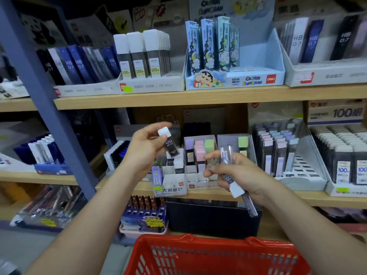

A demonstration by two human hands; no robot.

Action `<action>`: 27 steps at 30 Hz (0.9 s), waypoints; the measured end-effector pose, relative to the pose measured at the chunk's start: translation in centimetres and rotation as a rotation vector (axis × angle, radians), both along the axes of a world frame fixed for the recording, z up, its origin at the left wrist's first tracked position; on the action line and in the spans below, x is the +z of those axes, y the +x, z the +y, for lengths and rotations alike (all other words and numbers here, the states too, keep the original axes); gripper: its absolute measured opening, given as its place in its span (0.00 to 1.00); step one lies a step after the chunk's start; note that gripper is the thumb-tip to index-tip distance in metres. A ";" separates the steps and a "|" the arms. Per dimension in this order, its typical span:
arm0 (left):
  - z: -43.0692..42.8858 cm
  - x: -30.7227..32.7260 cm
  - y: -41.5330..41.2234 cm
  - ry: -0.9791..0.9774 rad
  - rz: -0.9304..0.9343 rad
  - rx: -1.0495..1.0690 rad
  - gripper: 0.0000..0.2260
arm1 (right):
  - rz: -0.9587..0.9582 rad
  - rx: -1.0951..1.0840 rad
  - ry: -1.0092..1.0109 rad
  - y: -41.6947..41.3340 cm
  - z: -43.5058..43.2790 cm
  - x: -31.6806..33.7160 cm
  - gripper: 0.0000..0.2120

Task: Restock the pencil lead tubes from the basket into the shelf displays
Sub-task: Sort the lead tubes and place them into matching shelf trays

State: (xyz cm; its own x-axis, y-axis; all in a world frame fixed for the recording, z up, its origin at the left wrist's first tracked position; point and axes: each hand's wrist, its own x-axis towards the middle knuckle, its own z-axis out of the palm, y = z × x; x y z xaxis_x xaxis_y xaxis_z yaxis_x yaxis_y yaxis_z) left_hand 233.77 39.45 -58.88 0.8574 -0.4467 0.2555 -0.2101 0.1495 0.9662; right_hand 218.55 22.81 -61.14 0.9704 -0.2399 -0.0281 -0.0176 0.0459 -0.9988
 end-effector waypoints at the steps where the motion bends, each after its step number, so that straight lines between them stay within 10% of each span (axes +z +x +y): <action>1: 0.3 -0.2 0.4 0.065 -0.085 0.064 0.15 | 0.011 0.009 -0.018 0.1 0.1 -0.1 0.18; 7: 1.0 -1.3 1.1 0.305 -0.373 0.272 0.12 | 0.080 0.046 -0.160 1.3 1.2 -0.8 0.36; 27: -0.1 -4.5 1.5 0.664 -0.782 0.167 0.11 | 0.100 0.097 -0.201 2.0 2.6 -2.3 0.28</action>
